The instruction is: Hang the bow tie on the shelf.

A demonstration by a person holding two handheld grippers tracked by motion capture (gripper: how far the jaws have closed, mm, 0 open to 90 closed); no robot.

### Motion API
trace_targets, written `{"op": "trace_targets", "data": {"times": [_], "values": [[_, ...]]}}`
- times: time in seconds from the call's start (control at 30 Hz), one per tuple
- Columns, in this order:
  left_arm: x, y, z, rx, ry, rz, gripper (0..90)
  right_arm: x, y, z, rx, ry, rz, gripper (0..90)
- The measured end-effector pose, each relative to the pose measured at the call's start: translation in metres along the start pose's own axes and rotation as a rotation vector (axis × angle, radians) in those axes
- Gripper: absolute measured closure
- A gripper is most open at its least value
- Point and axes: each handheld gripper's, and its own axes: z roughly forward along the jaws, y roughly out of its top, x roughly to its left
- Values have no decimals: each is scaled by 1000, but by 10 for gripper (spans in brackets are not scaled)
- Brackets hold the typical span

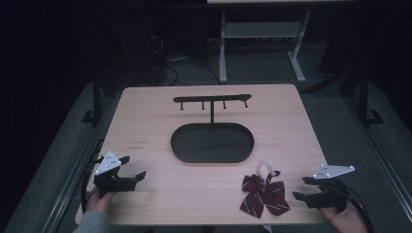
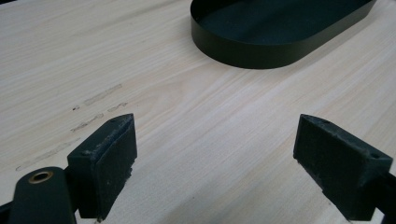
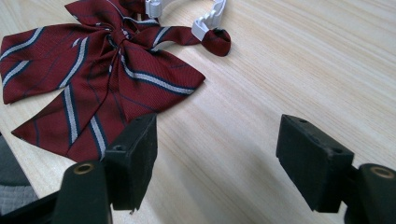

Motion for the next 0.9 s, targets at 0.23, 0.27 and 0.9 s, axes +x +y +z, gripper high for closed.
{"op": "trace_targets", "data": {"times": [0.23, 0.27, 0.9], "values": [[2, -1, 1, -7, -5, -17, 129, 3, 1, 1, 11, 16, 7, 269], [2, -1, 1, -7, -5, -17, 129, 3, 2, 2, 10, 16, -1, 270], [5, -1, -2, -15, 7, -24, 129, 16, 24, 11, 70, 46, -45, 327]]}}
